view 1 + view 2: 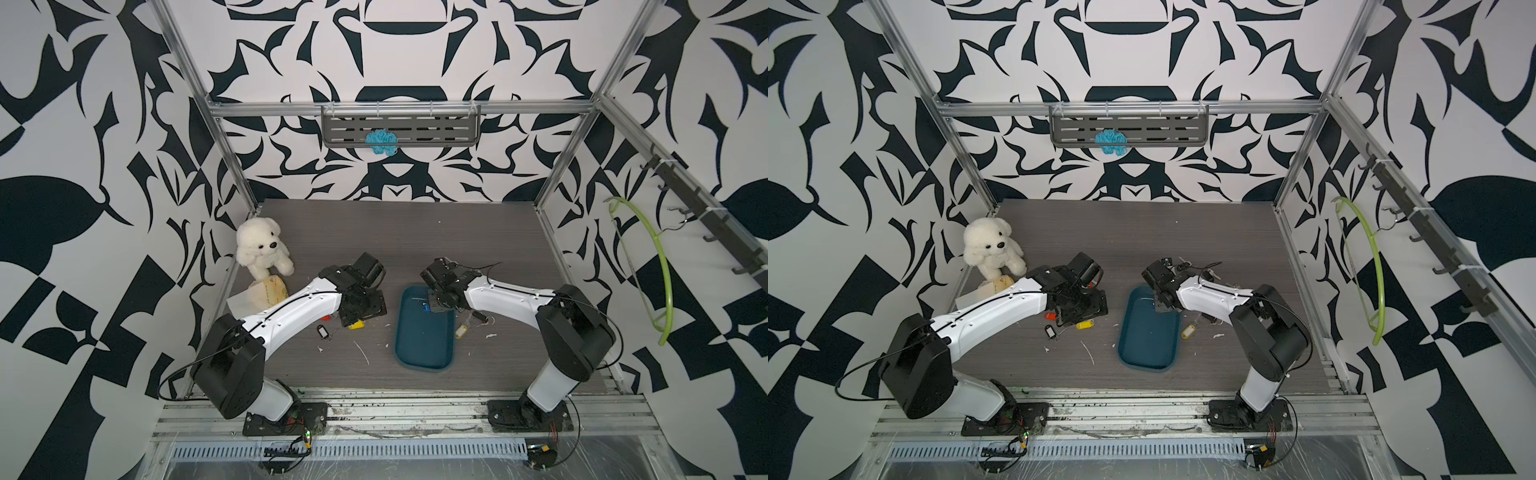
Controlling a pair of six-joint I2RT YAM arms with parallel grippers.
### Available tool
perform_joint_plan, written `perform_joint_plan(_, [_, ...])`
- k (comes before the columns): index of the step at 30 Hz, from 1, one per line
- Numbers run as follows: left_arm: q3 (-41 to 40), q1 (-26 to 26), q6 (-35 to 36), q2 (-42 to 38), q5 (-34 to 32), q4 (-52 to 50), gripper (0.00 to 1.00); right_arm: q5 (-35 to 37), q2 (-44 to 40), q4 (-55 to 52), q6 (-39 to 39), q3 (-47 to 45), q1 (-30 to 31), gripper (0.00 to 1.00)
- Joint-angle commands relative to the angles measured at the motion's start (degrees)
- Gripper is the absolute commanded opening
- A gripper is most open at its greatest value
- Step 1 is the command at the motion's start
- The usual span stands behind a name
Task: Take the keys out of the storage box
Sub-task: Adjust the key in the storage box, then pick up the key from the storage box.
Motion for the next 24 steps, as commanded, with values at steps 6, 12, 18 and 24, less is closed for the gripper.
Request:
perform_joint_plan(6, [-0.40,-0.71,-0.06,-0.35,-0.43,0.00,0.80,-2.62,8.04,-7.25,5.09,7.31,4.25,0.00])
perform_joint_plan(12, [-1.14,-0.71,0.02,-1.40,-0.89,-0.71,0.80,-12.10,5.27,-11.89,9.54,7.65,4.83,0.00])
perform_joint_plan(18, [-0.57,-0.71,-0.06,-0.81,-0.86,-0.59,0.80,-14.61,-4.26,-15.13,14.39,5.13,4.92,0.00])
perform_joint_plan(24, [-0.23,-0.99,-0.09,-0.53,-0.84,-0.27,0.80,-11.38,-10.91,-24.84,15.72,9.13,3.72,0.36])
